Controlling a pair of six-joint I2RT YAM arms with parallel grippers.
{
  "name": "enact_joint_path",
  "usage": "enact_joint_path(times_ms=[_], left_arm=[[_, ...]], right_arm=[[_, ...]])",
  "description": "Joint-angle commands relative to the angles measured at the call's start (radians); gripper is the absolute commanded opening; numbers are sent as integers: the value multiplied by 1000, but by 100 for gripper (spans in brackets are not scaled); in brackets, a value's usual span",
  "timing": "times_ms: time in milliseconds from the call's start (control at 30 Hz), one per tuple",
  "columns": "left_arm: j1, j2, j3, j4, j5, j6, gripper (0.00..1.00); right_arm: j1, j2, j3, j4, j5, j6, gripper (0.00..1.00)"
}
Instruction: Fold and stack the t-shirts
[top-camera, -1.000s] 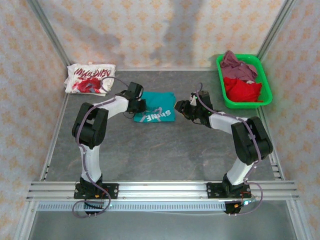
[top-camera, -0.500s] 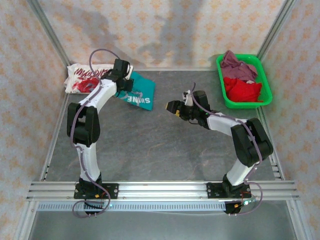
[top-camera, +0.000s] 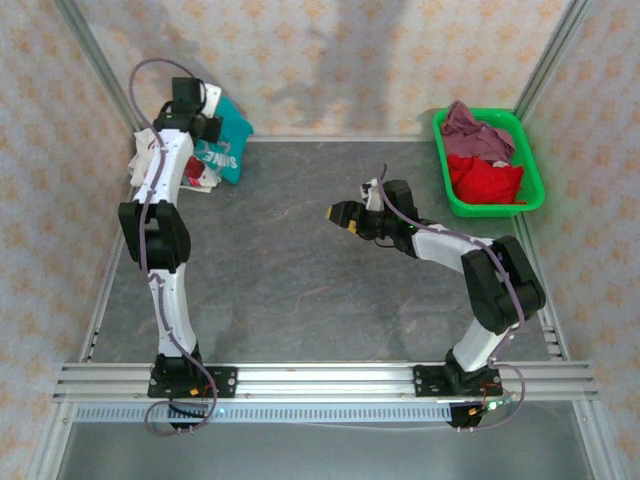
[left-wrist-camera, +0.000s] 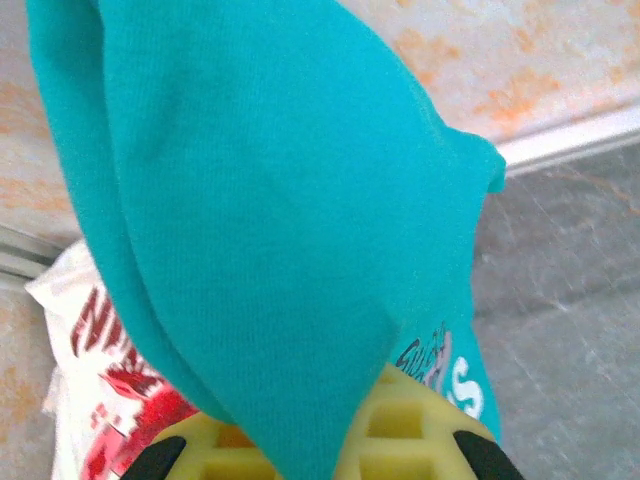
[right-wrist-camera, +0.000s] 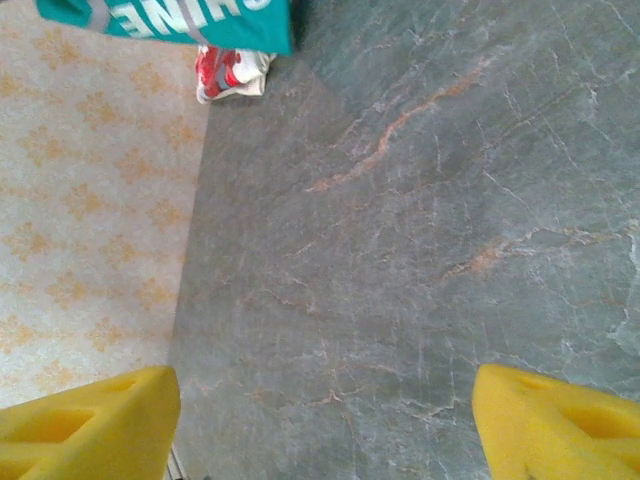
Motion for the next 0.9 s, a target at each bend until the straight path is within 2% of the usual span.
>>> enact_joint_path(times_ms=[0,167,433,633,767,833,867], left_arm=[[34,66,188,-95,113,32,0],[85,190,387,-134,179,33,0],[192,246,417,-111,295,-39,0],[244,298,417,-144,286,-9,0],[266,338,417,-123,215,10,0],[266,360,419,-70,93,3,54],[266,368,427,-60,54,5,74]], right_arm=[[6,-39,-6,-69,42,-52,77],[6,-64,-7,-151,99,-78,78],[6,-66,52,-285,161,-117,78],[7,-45,90,-292,155,-104,78],[6,-47,89,-287,158,-97,79],[6,-54,87,-287,154,-94,79],[6,-57,84,-283,152,-93,79]])
